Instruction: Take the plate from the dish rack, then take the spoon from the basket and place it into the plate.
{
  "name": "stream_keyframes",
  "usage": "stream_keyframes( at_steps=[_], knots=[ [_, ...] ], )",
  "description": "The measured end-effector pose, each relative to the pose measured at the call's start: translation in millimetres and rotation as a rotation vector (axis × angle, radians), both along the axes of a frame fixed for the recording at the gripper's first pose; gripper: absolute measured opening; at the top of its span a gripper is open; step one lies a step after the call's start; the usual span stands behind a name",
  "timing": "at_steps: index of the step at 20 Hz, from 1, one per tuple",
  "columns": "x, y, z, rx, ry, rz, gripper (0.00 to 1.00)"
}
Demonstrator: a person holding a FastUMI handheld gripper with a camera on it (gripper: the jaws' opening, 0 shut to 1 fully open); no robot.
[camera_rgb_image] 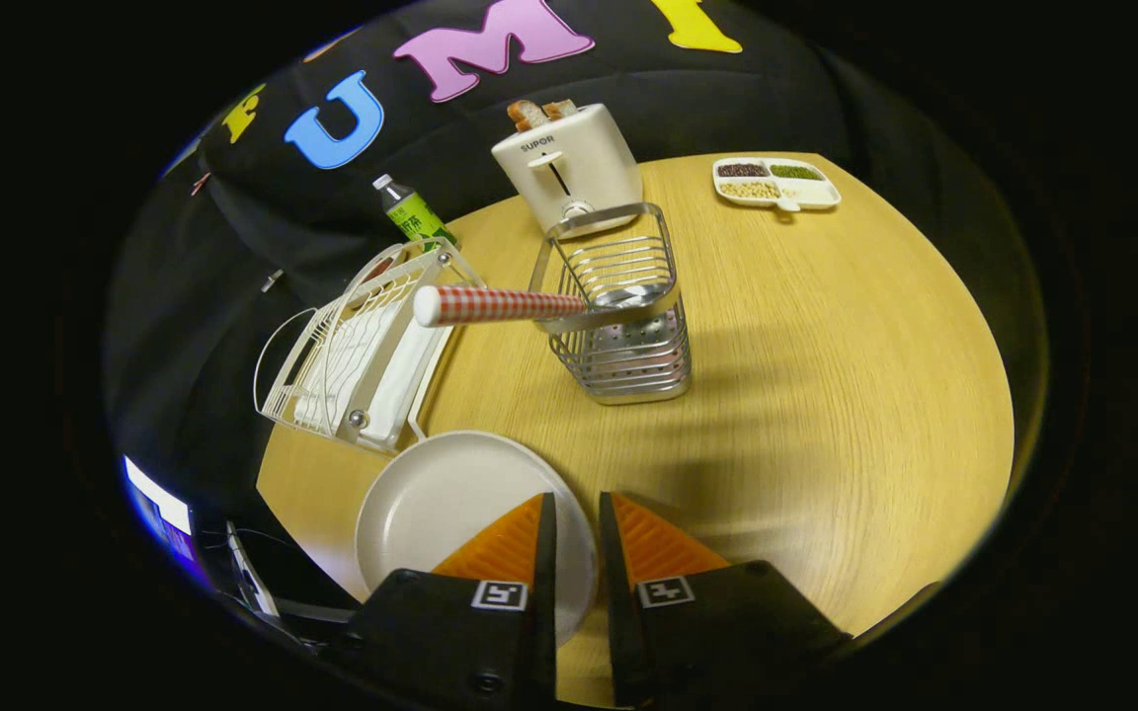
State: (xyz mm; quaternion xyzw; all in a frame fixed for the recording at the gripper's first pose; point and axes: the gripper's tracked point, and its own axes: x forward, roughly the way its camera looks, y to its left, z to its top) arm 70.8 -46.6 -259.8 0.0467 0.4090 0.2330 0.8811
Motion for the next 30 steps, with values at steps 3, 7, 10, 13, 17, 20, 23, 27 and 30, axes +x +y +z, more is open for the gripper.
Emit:
stream_keyframes(
  at_steps=[3,7,10,13,17,20,23,27,30],
  knots=[
    [10,-6,31,-0.04,-0.165,0.039,0.72],
    [25,3,71,-0.039,-0.349,0.083,0.98],
    [34,19,81,-0.048,-0.419,0.123,0.98],
    [49,28,80,-0.064,-0.45,0.131,0.98],
    [72,35,80,-0.091,-0.499,0.146,0.98],
    [84,43,73,-0.118,-0.518,0.177,0.91],
    [93,45,64,-0.147,-0.533,0.19,0.81],
    [97,51,59,-0.148,-0.533,0.216,0.8],
    [97,54,60,-0.162,-0.555,0.226,0.58]
  ],
)
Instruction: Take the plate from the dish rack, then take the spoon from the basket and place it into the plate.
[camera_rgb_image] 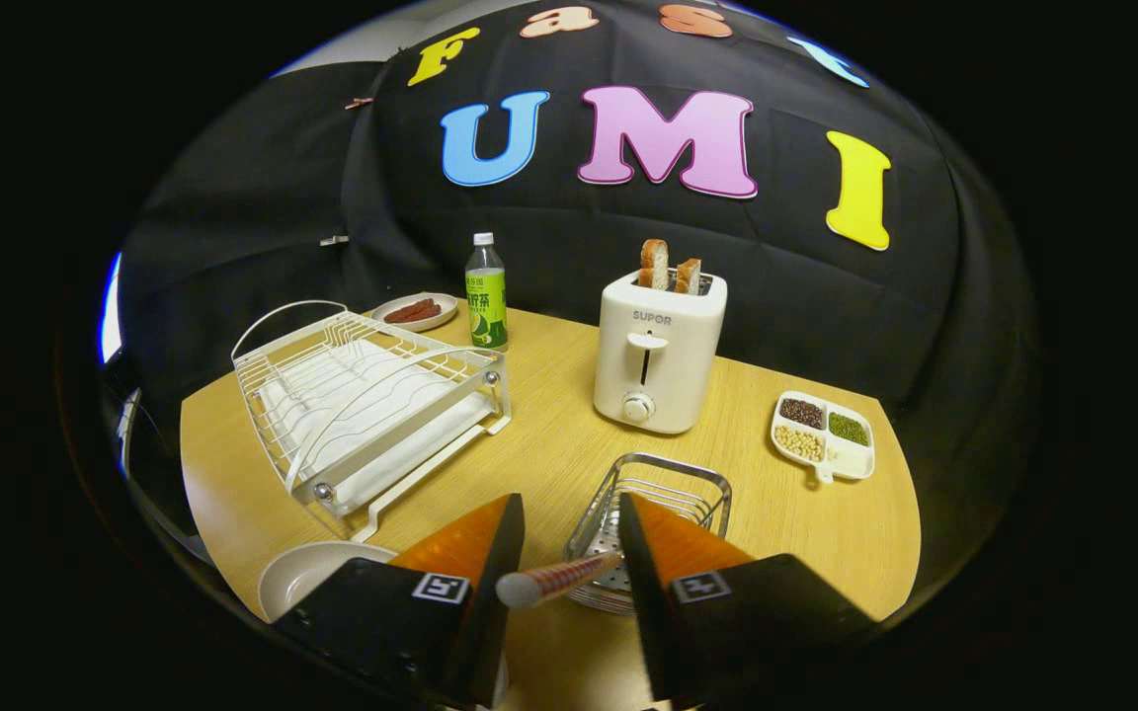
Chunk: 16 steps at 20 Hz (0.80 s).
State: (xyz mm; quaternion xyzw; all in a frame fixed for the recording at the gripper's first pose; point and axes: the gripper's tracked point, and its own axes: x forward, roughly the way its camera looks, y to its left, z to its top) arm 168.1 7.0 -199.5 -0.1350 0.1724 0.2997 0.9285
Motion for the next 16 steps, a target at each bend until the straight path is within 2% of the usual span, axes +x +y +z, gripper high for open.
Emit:
stream_keyframes(
  at_steps=[1,2,3,8,12,16],
  knots=[
    [1,0,0,-0.007,-0.014,0.001,0.47],
    [2,0,0,-0.011,-0.02,-0.001,0.46],
    [1,0,-1,-0.011,-0.016,-0.001,0.4],
    [7,-9,4,-0.018,-0.021,-0.035,0.35],
    [13,-20,11,-0.021,-0.033,-0.081,0.23],
    [15,-26,12,-0.028,-0.011,-0.112,0.22]
  ],
)
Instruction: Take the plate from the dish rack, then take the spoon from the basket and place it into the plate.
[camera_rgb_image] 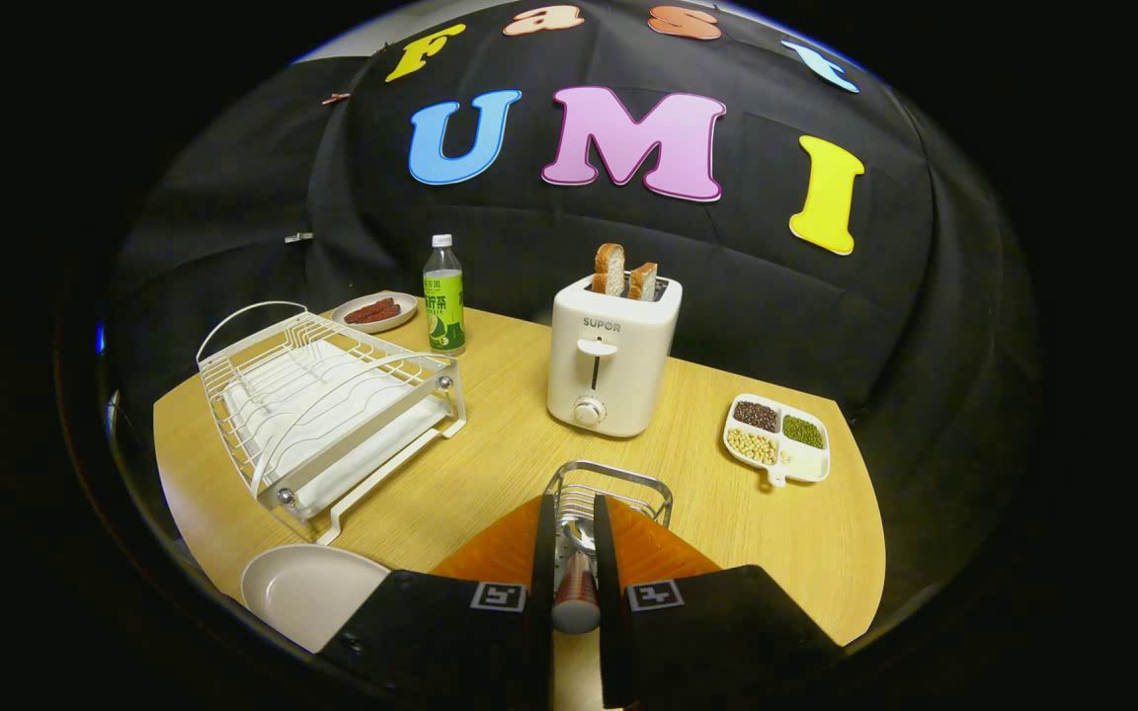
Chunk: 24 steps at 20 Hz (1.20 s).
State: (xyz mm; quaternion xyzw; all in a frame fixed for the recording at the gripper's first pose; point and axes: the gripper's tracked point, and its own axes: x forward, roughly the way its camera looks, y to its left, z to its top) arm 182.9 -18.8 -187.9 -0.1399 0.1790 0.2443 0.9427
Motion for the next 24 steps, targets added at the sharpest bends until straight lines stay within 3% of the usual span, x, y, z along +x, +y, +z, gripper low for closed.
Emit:
stream_keyframes(
  at_steps=[13,18,24],
  knots=[
    [-5,-6,77,0.084,-0.06,0.014,0.21],
    [-27,5,118,0.134,-0.072,0.075,0.21],
    [-73,38,143,0.208,-0.042,0.21,0.21]
  ],
)
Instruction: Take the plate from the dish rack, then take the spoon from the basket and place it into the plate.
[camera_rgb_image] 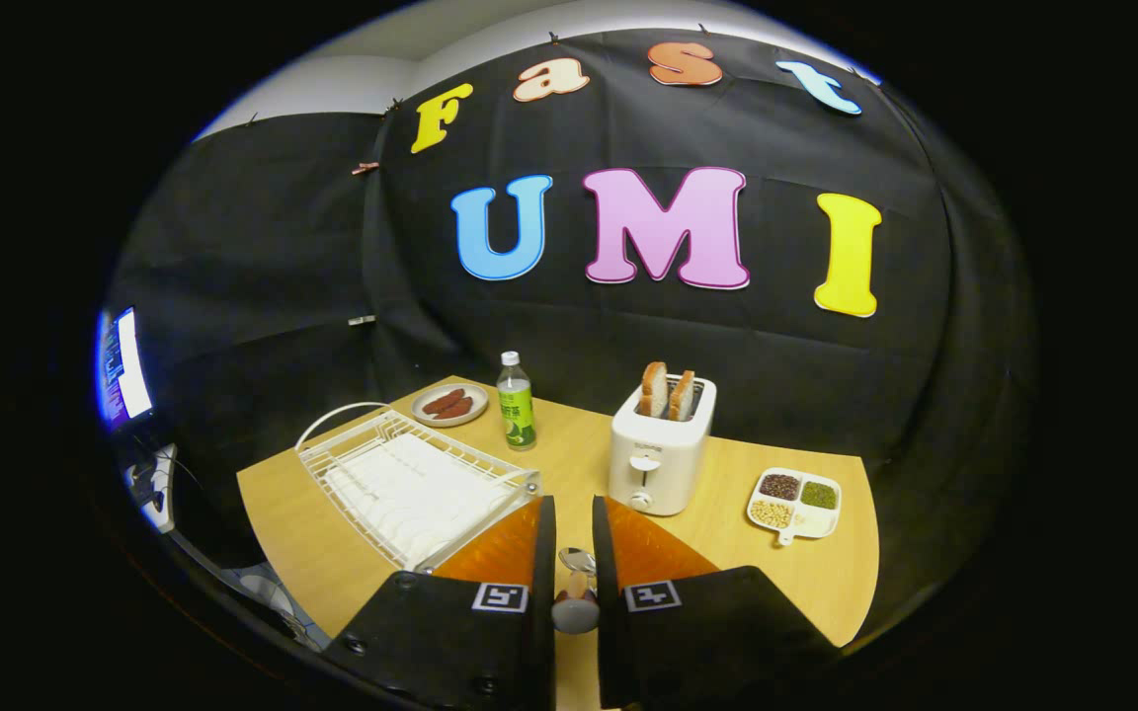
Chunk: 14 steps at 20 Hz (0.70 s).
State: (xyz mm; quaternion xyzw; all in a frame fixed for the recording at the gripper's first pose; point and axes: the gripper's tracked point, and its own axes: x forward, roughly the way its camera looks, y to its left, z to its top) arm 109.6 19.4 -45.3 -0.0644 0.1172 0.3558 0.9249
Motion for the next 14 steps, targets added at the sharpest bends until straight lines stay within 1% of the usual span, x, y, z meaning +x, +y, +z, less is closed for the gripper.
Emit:
stream_keyframes(
  at_steps=[3,5,8,14],
  knots=[
    [-22,12,-10,-0.018,0.012,0.061,0.21],
    [-41,20,-30,-0.044,0.044,0.104,0.21],
    [-62,31,-64,-0.075,0.096,0.146,0.21],
    [-74,50,-123,-0.162,0.121,0.211,0.21]
  ],
)
